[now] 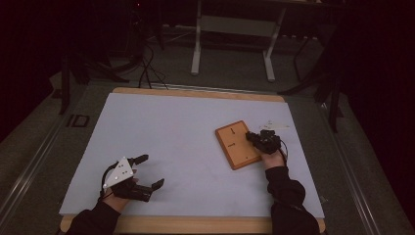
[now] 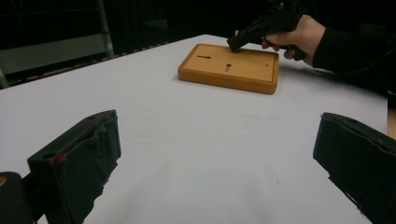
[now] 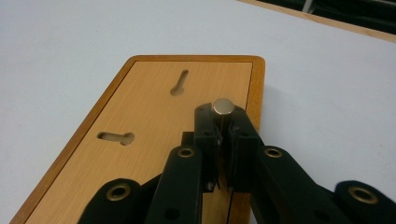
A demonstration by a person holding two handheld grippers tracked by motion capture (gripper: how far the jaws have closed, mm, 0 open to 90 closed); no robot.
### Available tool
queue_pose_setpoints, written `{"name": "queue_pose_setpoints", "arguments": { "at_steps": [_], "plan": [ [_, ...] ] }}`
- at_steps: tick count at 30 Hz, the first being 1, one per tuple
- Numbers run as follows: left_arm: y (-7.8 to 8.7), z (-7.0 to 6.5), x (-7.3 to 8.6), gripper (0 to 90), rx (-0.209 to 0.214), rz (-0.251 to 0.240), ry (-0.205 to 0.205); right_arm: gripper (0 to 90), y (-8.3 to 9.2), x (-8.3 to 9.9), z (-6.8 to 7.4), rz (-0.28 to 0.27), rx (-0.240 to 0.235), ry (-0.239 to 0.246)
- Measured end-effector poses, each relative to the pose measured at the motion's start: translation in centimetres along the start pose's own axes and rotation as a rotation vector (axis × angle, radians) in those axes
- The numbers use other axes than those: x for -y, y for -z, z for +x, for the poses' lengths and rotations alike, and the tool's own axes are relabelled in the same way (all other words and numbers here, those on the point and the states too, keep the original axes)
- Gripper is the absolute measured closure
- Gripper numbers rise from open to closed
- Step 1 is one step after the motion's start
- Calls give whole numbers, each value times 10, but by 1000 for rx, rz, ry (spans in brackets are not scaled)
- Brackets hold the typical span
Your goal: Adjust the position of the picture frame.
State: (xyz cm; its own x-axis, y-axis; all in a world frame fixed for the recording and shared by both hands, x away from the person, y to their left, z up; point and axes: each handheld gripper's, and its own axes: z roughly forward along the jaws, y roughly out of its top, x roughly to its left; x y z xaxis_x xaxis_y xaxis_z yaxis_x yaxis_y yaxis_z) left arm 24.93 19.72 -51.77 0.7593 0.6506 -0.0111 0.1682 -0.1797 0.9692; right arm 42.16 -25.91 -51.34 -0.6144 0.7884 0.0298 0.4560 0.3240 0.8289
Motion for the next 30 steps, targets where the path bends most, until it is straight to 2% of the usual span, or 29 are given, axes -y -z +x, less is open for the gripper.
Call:
{"name": "queue_pose_setpoints", "arguments": {
  "at_steps": [6,15,19,30],
  "plan": [
    [0,1,0,13,0,1,4,851,3,0,2,-14,-7,13],
    [0,1,0,13,-1,3,2,852,11,-9,6,-48,-43,38],
    [0,1,0,13,-3,3,3,851,19,-22,16,-77,-69,66],
    [0,1,0,13,-1,0,5,851,34,-46,40,-128,-148,89]
  ]
}}
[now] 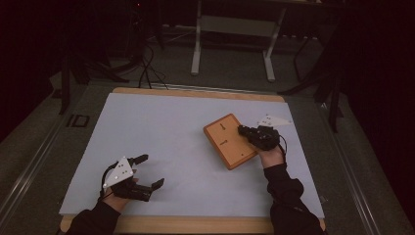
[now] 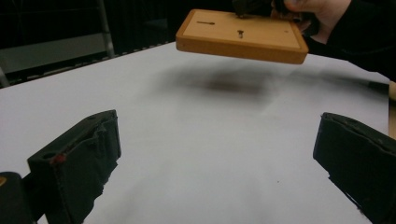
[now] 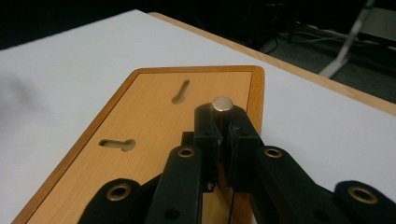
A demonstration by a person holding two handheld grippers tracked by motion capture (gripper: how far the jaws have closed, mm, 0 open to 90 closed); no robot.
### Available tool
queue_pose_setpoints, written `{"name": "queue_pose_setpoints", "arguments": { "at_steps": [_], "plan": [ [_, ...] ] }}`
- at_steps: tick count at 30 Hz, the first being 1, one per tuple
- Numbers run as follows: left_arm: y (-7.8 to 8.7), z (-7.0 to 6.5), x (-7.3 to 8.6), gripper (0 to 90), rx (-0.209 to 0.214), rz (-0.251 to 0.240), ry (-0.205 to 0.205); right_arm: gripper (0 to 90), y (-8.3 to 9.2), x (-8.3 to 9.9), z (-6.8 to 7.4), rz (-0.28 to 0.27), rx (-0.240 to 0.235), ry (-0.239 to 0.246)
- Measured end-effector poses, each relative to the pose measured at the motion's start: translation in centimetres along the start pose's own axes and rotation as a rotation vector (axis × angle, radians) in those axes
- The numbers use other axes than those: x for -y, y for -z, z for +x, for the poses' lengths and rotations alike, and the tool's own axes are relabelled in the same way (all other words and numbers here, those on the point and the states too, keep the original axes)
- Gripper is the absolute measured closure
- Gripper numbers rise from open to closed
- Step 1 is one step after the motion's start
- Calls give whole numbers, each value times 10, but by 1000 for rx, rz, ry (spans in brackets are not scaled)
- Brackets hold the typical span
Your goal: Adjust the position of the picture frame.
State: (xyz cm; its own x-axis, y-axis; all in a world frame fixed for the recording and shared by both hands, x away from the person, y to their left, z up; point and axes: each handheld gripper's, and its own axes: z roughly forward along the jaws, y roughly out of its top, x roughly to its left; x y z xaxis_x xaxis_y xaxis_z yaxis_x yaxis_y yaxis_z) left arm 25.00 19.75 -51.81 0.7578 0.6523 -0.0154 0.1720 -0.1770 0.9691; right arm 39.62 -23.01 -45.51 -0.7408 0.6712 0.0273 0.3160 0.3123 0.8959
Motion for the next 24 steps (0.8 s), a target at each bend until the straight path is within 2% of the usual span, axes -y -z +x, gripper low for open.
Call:
{"name": "queue_pose_setpoints", "arguments": {
  "at_steps": [3,12,24],
  "plan": [
    [0,0,0,13,1,2,-3,851,0,-4,6,-4,-21,11],
    [0,0,0,13,0,0,0,851,-6,-11,34,-14,-161,61],
    [0,0,0,13,1,2,-5,850,-39,10,55,69,-324,107]
  ]
}}
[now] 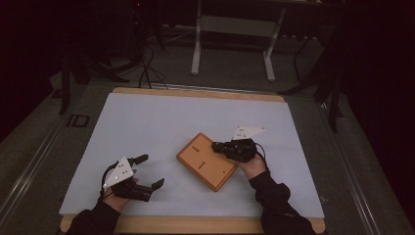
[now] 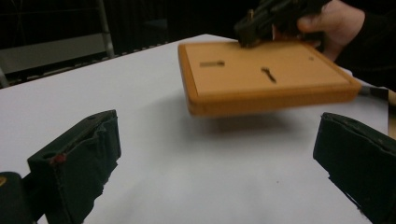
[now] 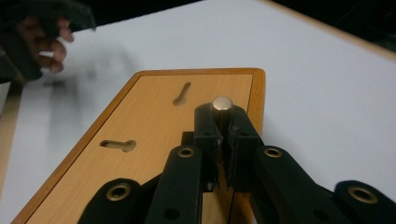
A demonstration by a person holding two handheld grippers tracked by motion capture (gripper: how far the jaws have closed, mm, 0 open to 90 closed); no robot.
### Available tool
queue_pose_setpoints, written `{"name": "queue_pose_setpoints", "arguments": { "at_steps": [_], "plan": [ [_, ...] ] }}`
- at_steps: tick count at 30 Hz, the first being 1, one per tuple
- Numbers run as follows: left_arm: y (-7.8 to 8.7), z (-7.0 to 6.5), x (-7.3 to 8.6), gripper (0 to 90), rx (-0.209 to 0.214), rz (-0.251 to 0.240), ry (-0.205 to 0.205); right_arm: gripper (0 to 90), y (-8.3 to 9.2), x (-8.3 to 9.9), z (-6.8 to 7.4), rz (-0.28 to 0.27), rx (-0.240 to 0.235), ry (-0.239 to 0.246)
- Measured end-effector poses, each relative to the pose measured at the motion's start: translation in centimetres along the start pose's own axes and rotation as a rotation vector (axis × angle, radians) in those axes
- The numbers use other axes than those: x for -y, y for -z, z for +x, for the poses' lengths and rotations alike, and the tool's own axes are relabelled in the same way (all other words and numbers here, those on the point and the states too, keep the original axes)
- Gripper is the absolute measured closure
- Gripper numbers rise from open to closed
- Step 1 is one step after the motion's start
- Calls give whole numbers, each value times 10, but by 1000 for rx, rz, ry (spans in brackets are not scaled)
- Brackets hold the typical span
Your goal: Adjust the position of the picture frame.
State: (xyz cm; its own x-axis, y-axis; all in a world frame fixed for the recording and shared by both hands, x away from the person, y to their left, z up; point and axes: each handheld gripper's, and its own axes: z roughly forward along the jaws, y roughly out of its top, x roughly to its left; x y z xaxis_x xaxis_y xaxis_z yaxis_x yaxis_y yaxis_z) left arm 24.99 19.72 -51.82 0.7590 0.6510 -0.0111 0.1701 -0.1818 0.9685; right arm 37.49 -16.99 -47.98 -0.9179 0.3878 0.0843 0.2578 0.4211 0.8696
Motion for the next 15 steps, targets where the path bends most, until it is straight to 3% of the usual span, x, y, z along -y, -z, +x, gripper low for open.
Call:
{"name": "queue_pose_setpoints", "arguments": {
  "at_steps": [5,15],
  "plan": [
    [0,0,0,13,0,0,0,850,-18,9,2,28,-60,2],
    [0,0,0,13,3,-3,0,850,-35,18,-2,67,-109,14]
  ]
}}
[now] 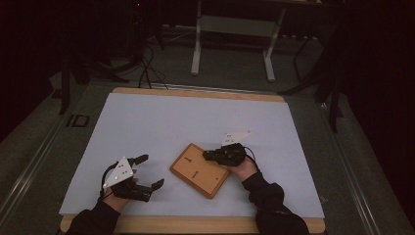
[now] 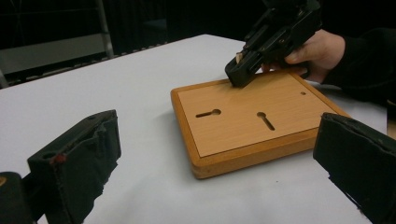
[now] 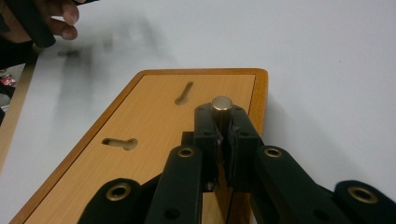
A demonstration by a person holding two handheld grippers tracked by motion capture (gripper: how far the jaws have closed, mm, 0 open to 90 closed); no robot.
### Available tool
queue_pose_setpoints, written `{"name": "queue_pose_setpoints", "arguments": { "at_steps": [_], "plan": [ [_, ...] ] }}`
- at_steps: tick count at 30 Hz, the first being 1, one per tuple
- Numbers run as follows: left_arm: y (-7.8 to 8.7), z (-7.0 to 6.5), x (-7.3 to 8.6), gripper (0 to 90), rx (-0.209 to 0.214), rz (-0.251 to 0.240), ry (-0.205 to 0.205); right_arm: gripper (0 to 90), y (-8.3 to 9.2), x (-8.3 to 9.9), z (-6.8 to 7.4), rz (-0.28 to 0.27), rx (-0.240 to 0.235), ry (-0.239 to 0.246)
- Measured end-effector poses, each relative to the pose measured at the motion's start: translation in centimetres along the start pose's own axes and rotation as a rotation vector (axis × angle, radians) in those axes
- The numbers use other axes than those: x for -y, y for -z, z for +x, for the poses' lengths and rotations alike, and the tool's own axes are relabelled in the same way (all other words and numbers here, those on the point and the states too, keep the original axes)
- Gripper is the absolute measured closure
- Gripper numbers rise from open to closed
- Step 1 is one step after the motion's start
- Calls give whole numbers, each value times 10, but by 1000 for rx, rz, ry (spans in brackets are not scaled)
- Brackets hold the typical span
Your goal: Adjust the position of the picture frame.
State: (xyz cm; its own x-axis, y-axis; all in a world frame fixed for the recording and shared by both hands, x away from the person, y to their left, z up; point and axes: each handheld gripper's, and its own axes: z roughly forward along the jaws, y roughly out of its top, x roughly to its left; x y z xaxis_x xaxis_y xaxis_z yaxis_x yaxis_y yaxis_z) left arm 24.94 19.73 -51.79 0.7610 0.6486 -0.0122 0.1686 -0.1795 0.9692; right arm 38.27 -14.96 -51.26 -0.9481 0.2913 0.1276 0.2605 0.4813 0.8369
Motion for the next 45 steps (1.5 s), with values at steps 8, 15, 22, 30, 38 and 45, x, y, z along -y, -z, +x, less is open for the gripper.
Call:
{"name": "queue_pose_setpoints", "arguments": {
  "at_steps": [8,15,22,30,38,45],
  "plan": [
    [0,0,0,13,1,0,-1,849,-2,6,-8,15,-5,-9],
    [0,0,0,13,-2,-4,4,849,-5,11,-13,45,1,-34],
    [-1,-1,1,13,9,-1,-2,849,-7,13,-15,53,5,-40],
    [-2,-3,0,13,49,-8,8,838,-7,13,-15,51,8,-41],
    [-7,-10,-2,14,77,69,14,578,15,3,-10,-32,40,-48],
    [-12,-18,-5,21,155,101,52,397,49,-5,-4,-139,82,-80]
  ]
}}
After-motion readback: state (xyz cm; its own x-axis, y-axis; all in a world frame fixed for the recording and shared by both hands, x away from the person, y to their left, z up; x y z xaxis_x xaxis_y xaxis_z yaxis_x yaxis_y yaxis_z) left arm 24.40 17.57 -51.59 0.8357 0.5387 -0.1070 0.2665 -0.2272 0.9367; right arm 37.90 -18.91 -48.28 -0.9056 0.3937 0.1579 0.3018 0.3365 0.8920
